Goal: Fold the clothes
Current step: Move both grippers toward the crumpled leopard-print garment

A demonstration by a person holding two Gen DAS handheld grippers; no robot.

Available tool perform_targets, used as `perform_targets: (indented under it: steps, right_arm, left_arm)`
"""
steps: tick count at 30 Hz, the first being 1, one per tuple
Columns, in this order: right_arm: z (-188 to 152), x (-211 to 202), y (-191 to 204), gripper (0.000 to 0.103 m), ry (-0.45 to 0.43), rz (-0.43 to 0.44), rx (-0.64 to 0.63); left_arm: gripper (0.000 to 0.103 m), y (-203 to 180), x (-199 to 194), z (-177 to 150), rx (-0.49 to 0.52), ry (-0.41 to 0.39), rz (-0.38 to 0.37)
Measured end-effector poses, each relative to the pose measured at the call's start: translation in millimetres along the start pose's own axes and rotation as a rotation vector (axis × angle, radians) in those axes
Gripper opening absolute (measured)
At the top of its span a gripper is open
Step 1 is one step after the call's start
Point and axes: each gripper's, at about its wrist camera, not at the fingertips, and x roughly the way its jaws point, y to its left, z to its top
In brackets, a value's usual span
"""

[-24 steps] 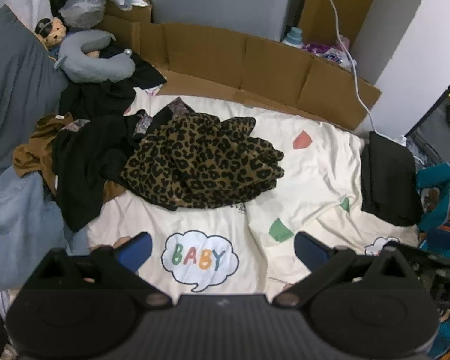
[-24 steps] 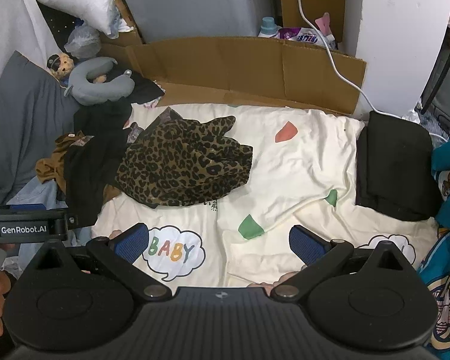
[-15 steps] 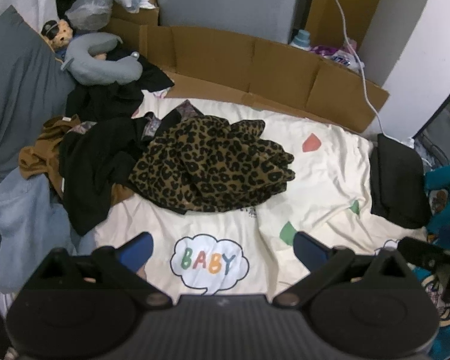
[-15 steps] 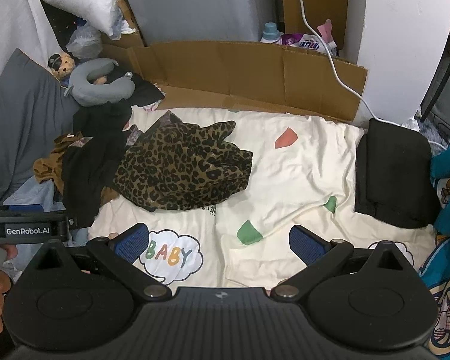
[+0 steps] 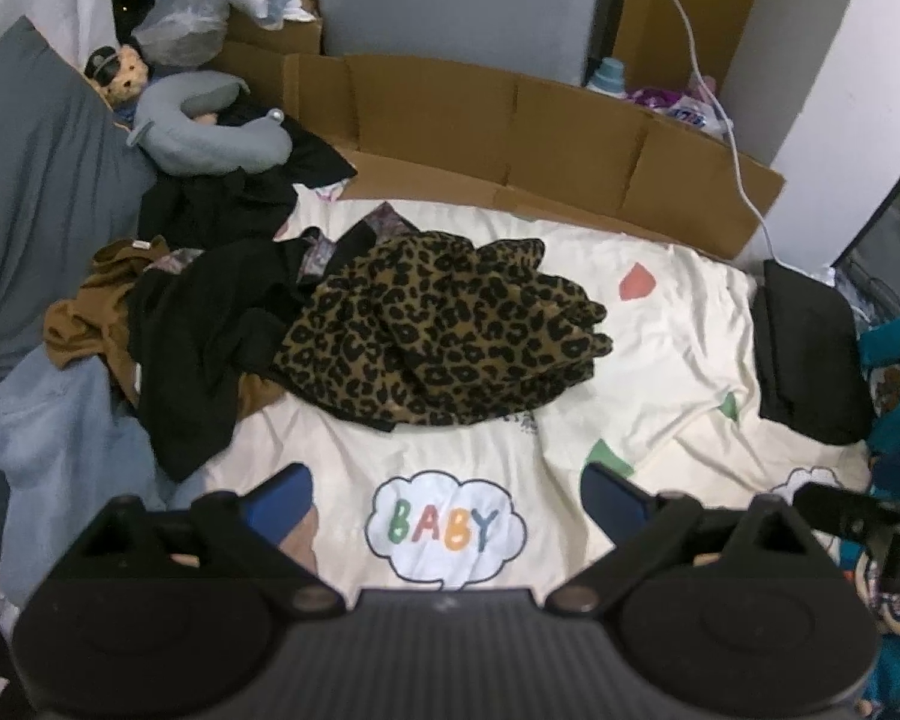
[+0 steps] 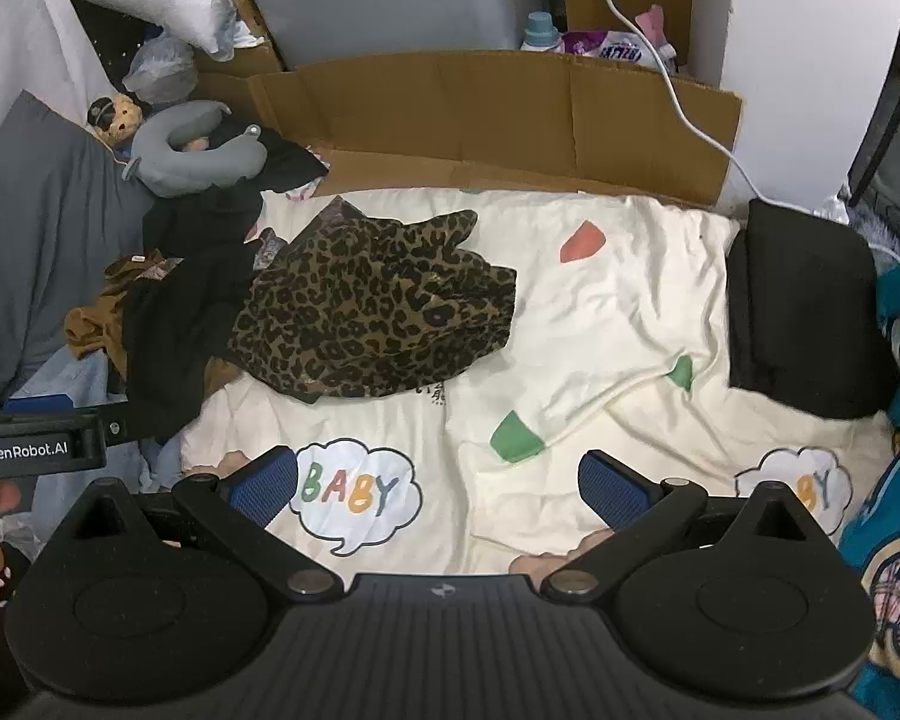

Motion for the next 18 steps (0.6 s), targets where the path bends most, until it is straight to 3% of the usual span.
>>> perform_targets:
  steps: [18]
  right_arm:
    - [11.0,-4.0,10.4,0.103,-0.040,0.018,0.015]
  left_arm:
    - [0.094,-13.6,4.7,5.9,-0.021,0.013,0.016]
